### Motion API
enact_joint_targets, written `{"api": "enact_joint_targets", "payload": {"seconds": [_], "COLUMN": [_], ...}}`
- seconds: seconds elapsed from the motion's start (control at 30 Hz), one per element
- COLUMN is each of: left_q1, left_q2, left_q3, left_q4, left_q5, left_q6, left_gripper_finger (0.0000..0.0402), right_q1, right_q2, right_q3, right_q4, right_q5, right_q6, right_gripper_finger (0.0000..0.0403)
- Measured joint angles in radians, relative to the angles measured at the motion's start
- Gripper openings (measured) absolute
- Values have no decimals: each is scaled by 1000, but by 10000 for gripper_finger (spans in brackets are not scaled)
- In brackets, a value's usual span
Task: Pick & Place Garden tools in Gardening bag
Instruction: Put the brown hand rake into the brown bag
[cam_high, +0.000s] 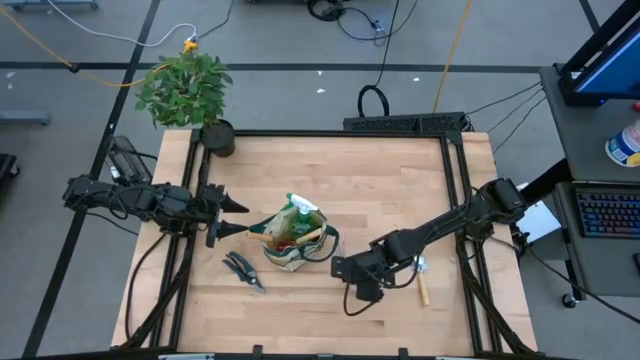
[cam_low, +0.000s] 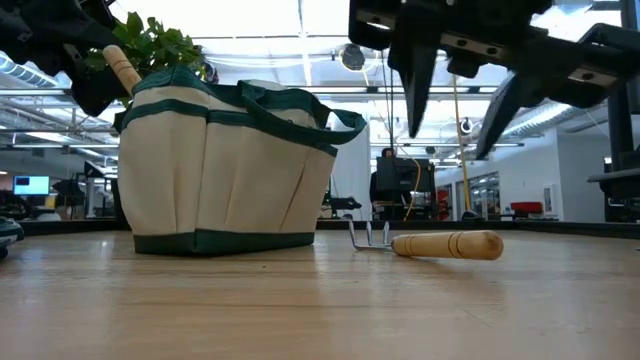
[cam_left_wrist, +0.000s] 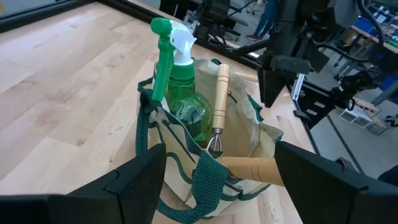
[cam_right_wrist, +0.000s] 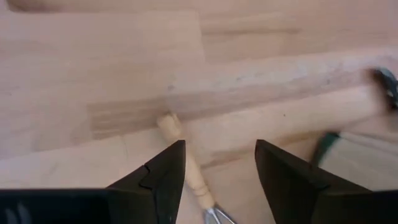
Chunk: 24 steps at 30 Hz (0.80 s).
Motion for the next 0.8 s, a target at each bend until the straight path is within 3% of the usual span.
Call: {"api": "enact_joint_targets", "payload": {"seconds": [0.27, 0.57, 0.8], "left_q1": [0, 0, 0], "left_q2": [0, 0, 1], "left_q3": [0, 0, 0], "left_q4": [4, 39, 39], "left_q5": [0, 0, 0], "left_q6": [0, 0, 0], "left_gripper_finger": [308, 308, 308], "right_q1": [-4, -5, -5], "right_q2": [1, 1, 1], "right_q3": [-66, -255, -279], "right_q4": [79, 395, 396], "right_q5": [-24, -24, -20], "right_q6": [-38, -39, -6], "right_gripper_finger": [176, 180, 179]}}
